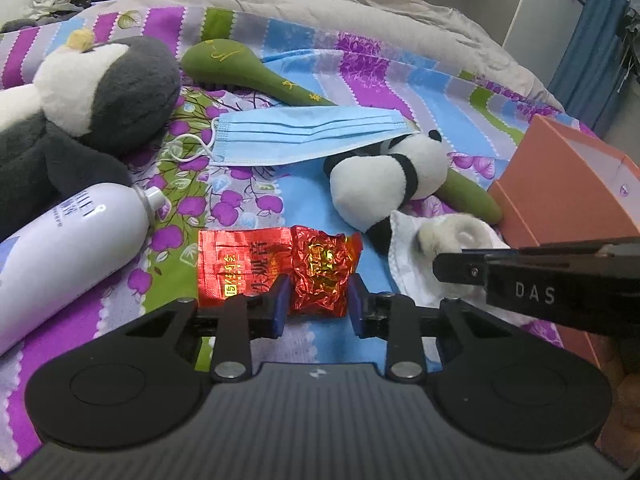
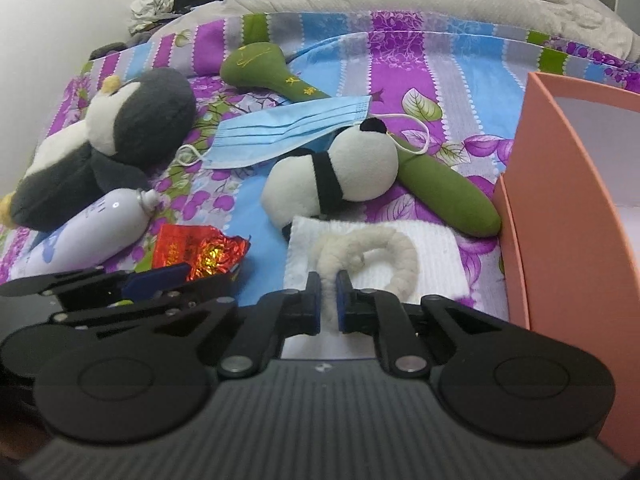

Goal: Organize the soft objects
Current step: 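Carry the red candy packet and white hair tie with both grippers over the box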

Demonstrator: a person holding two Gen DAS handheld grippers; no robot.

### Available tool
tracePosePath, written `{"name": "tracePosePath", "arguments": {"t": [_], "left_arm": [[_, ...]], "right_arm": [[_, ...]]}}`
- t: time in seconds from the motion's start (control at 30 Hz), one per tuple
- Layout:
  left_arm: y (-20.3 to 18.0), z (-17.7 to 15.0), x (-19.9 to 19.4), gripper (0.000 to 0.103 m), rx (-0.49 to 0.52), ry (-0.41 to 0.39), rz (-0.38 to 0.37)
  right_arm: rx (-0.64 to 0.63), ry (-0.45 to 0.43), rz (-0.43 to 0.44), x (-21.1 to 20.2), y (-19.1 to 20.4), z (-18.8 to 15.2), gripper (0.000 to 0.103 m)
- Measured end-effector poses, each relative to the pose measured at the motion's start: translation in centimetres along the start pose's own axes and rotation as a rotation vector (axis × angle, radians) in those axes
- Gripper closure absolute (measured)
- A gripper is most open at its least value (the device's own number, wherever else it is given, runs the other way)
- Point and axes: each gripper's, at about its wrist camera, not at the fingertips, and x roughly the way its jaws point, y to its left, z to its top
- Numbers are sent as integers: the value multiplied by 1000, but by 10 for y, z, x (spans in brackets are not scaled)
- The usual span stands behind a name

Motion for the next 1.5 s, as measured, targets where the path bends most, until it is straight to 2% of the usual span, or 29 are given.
{"name": "tracePosePath", "arguments": {"t": [0.23,0.77,1.5], "left_arm": [[-2,-8,-29,68,-31,2,-8],[-7,-50,-108,68,-97,19,-18],[-35,-53,-217,68,-121,-22,-37]], "right_arm": [[-11,5,2,-26,9,-19,92],[-27,12,9,-90,30,-66,92],[1,-104,46,-188,37,-78,92]]}}
